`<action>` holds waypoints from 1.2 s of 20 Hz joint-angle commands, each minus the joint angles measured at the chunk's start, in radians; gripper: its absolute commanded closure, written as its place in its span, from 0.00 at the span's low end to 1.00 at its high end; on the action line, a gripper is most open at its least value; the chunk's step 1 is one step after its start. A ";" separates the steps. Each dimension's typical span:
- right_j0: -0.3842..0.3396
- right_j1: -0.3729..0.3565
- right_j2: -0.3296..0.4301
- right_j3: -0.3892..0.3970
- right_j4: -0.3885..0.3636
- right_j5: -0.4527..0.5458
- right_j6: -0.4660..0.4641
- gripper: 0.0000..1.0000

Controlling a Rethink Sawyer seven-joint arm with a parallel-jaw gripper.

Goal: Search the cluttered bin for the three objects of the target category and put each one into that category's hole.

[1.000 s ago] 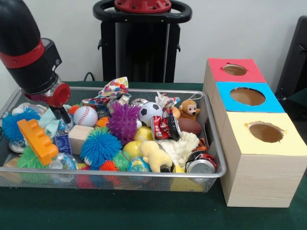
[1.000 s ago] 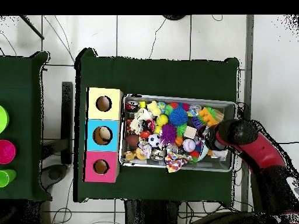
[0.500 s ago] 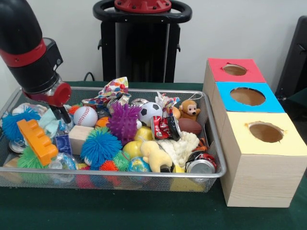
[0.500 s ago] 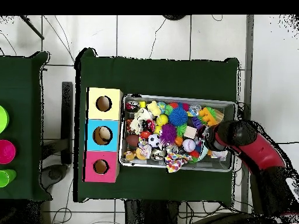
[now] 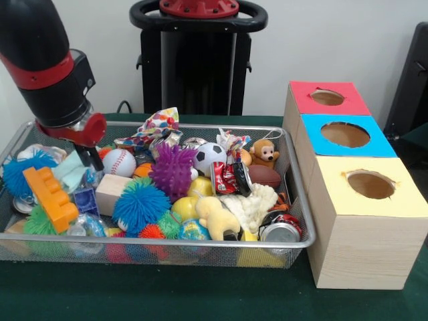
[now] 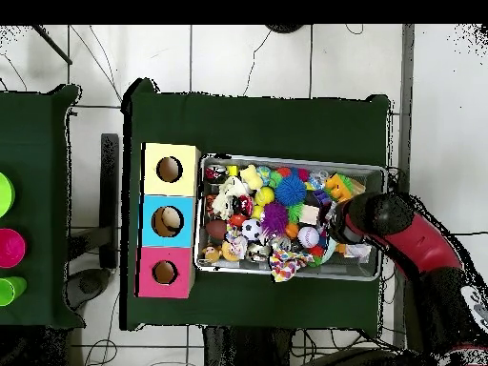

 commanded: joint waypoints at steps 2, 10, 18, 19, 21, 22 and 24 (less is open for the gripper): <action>0.084 -0.044 0.038 -0.022 0.017 0.127 0.142 1.00; 0.108 -0.030 0.029 -0.051 0.033 0.146 0.143 1.00; 0.141 -0.004 0.015 -0.073 0.039 0.136 0.170 1.00; 0.145 0.003 0.015 -0.078 0.041 0.130 0.174 1.00; 0.150 0.012 0.015 -0.075 0.045 0.114 0.178 1.00; 0.152 0.014 0.014 -0.074 0.046 0.110 0.178 1.00; 0.153 0.017 0.011 -0.071 0.046 0.100 0.177 1.00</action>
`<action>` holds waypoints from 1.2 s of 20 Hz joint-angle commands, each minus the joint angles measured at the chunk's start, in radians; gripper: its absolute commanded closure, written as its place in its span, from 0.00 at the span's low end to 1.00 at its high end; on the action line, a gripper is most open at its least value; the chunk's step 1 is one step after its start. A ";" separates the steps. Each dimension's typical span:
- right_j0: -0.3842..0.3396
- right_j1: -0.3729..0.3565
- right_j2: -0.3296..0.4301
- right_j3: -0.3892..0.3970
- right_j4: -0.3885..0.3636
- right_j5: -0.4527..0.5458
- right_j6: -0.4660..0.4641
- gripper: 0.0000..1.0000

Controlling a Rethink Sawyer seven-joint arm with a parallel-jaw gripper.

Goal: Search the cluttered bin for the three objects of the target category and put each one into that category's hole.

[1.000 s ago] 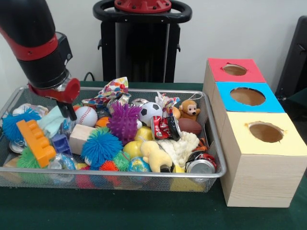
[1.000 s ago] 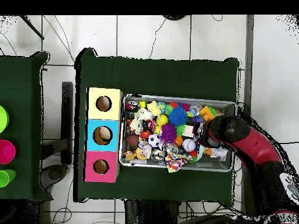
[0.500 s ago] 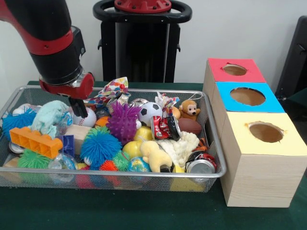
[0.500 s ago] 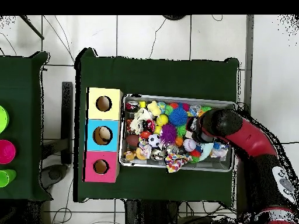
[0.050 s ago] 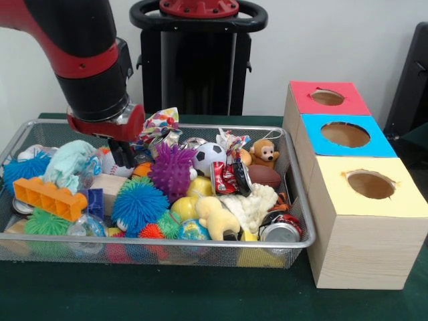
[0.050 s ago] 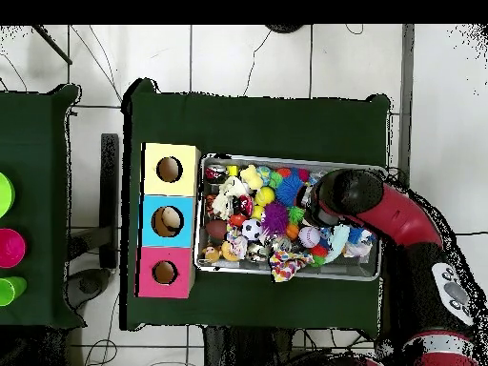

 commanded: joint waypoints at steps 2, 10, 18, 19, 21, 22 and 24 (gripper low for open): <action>0.012 0.064 0.025 -0.030 0.026 0.033 0.172 1.00; 0.014 0.063 -0.007 -0.084 -0.016 0.115 0.132 1.00; -0.008 0.074 -0.012 -0.105 -0.034 0.142 0.076 1.00; -0.010 0.076 -0.014 -0.111 -0.038 0.154 0.070 1.00; -0.014 0.076 -0.014 -0.116 -0.044 0.162 0.060 0.00; -0.013 0.077 -0.014 -0.120 -0.047 0.167 0.058 0.00; -0.015 0.077 -0.013 -0.124 -0.049 0.175 0.054 0.00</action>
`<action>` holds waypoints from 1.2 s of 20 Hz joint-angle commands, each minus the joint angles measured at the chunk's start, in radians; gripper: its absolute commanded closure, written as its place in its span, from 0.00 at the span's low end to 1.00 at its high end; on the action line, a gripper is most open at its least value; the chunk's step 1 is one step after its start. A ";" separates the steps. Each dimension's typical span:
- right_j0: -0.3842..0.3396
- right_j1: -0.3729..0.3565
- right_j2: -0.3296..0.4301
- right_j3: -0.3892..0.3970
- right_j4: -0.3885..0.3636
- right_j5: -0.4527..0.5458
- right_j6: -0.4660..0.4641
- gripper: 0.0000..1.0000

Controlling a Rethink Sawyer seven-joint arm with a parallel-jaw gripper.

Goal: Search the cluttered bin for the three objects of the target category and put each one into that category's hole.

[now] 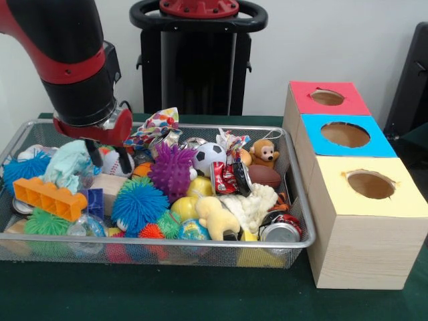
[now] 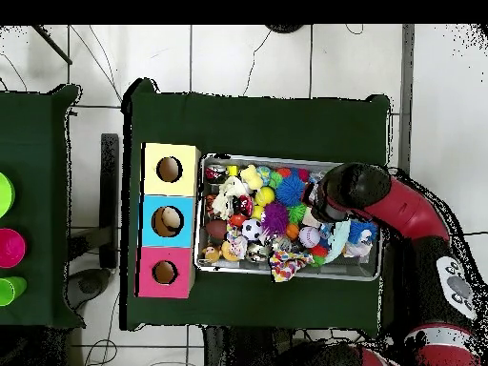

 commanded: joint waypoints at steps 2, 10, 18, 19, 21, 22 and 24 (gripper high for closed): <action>-0.023 0.043 0.024 -0.043 -0.038 0.115 0.049 0.00; -0.019 0.066 0.024 -0.062 -0.040 0.123 0.058 0.00; -0.024 0.073 0.005 -0.039 -0.092 0.100 0.001 0.00; -0.026 0.068 0.004 -0.028 -0.097 0.098 -0.008 0.00; -0.031 0.059 0.005 -0.009 -0.102 0.097 -0.014 0.00; -0.033 0.055 0.006 -0.002 -0.105 0.100 -0.016 0.00; -0.035 0.048 0.007 0.011 -0.113 0.102 -0.019 0.00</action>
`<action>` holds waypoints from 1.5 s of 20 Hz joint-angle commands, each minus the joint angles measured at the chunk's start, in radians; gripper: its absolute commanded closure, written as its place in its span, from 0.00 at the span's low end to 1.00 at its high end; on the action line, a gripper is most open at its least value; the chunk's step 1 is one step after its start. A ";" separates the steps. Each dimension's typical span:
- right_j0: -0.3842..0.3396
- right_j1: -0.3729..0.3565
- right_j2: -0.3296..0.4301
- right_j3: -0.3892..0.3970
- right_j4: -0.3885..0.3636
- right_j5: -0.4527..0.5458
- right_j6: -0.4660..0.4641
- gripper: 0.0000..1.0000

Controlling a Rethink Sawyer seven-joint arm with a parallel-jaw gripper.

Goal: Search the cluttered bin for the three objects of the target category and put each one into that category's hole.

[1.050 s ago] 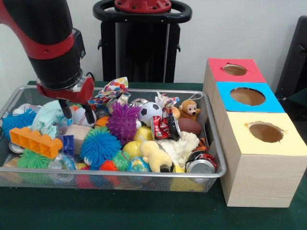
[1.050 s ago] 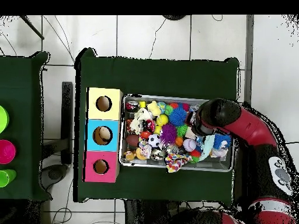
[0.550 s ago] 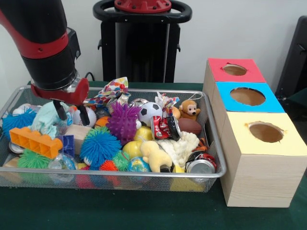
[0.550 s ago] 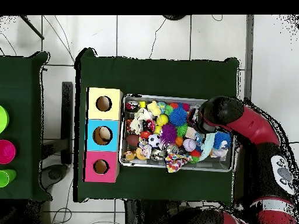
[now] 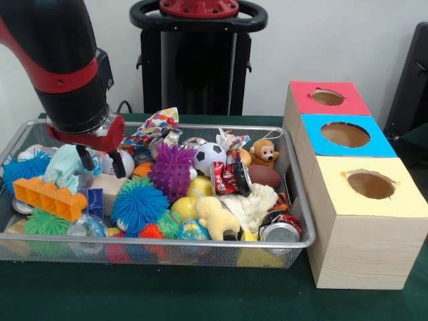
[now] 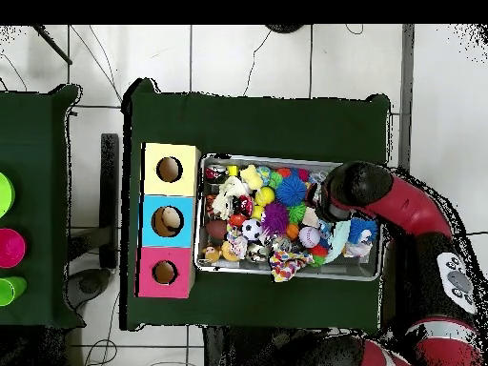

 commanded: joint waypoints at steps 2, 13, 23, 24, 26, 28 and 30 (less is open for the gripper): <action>-0.031 0.017 0.015 0.060 -0.079 0.080 -0.019 0.00; -0.042 0.022 0.042 0.045 -0.096 0.134 -0.022 0.00; -0.045 0.038 0.056 0.053 -0.103 0.126 -0.024 0.00; -0.044 0.039 0.056 0.054 -0.104 0.125 -0.023 0.00; -0.041 0.047 0.058 0.049 -0.106 0.118 -0.021 0.00; -0.039 0.052 0.059 0.056 -0.107 0.104 -0.017 0.00; -0.037 0.054 0.058 0.060 -0.107 0.090 -0.012 0.00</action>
